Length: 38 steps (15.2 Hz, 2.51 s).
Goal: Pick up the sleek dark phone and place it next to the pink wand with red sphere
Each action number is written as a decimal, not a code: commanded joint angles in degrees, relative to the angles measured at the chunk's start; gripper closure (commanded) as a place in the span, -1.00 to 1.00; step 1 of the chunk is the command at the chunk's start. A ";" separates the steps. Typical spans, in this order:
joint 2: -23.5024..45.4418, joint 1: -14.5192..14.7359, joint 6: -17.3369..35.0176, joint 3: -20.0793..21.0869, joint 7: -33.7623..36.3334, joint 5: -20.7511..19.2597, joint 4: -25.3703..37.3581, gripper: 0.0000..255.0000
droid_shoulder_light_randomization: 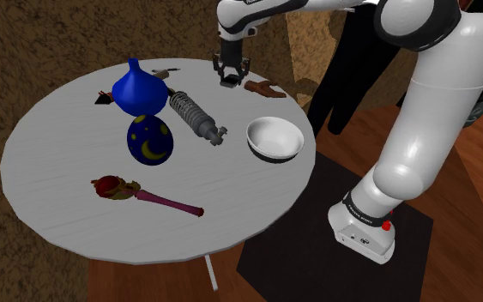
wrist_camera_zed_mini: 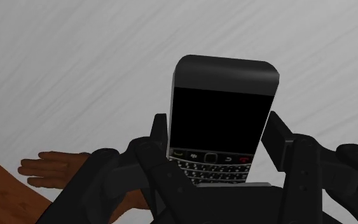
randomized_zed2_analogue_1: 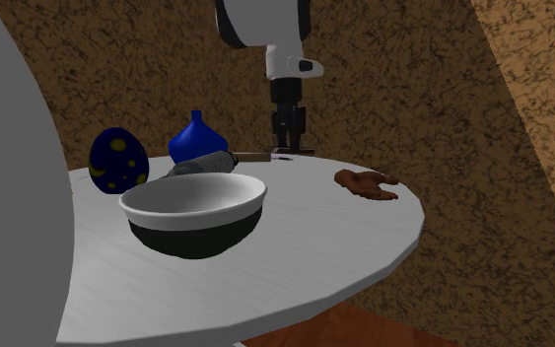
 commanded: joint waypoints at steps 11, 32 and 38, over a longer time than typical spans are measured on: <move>-6.70 2.34 -3.42 1.76 3.75 0.65 -3.49 1.00; -22.51 15.21 -0.69 14.47 27.66 5.43 -22.52 1.00; -22.47 18.07 0.68 17.91 33.64 6.15 -23.88 1.00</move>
